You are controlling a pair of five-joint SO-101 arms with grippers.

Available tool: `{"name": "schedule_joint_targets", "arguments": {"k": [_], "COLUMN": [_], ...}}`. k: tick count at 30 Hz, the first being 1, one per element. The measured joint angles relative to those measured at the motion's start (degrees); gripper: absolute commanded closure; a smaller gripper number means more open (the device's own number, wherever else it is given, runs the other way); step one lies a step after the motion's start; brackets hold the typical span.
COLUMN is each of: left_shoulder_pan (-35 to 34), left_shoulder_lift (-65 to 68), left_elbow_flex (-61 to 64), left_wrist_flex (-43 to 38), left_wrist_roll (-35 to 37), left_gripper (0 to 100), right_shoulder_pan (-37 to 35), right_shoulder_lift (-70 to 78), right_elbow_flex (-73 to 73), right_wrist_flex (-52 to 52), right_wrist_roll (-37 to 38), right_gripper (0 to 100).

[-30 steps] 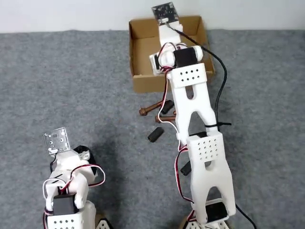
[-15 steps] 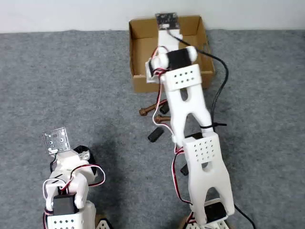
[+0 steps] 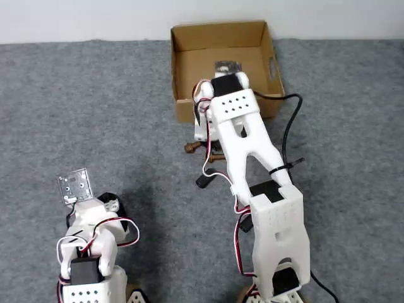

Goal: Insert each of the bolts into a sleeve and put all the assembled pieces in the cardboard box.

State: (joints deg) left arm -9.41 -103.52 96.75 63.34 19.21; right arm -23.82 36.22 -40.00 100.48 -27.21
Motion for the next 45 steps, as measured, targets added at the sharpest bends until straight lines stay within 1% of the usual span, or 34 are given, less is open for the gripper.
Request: {"name": "schedule_joint_targets", "arguments": {"k": [6, 9, 13, 19, 21, 24, 26, 28, 33, 37, 42, 45], "left_shoulder_pan": [0.0, 0.0, 0.0, 0.0, 0.0, 0.0, 0.0, 0.0, 0.0, 0.0, 0.0, 0.0], "left_shoulder_lift": [0.0, 0.0, 0.0, 0.0, 0.0, 0.0, 0.0, 0.0, 0.0, 0.0, 0.0, 0.0], "left_elbow_flex": [0.0, 0.0, 0.0, 0.0, 0.0, 0.0, 0.0, 0.0, 0.0, 0.0, 0.0, 0.0], "left_wrist_flex": [0.0, 0.0, 0.0, 0.0, 0.0, 0.0, 0.0, 0.0, 0.0, 0.0, 0.0, 0.0], "left_wrist_roll": [0.0, 0.0, 0.0, 0.0, 0.0, 0.0, 0.0, 0.0, 0.0, 0.0, 0.0, 0.0], "left_gripper": [100, 100, 100, 100, 100, 100, 100, 100, 100, 100, 100, 100], "right_shoulder_pan": [-5.1, -6.77, -7.38, -7.65, -7.74, -7.47, -7.47, -7.3, -7.3, -7.38, -7.47, -7.21], "right_shoulder_lift": [0.0, 2.29, 6.77, 11.69, 12.75, 13.63, 13.63, 13.63, 13.63, 10.37, 0.53, -5.8], "right_elbow_flex": [2.2, 2.2, 2.2, 2.02, 2.11, 2.2, 2.2, 2.2, 2.2, 2.2, 2.55, 6.07], "right_wrist_flex": [0.0, 0.0, 0.0, 0.0, -0.53, -1.85, -1.85, -1.67, -0.7, -0.18, -0.18, -0.18], "right_wrist_roll": [-0.53, -1.32, -3.96, -4.66, -4.92, -5.98, -6.24, -6.24, -6.24, -6.24, -6.24, -5.71], "right_gripper": [82.1, 82.2, 82.2, 82.4, 86.8, 99.8, 96.6, 99.1, 99.1, 99.1, 99.1, 99.1]}}
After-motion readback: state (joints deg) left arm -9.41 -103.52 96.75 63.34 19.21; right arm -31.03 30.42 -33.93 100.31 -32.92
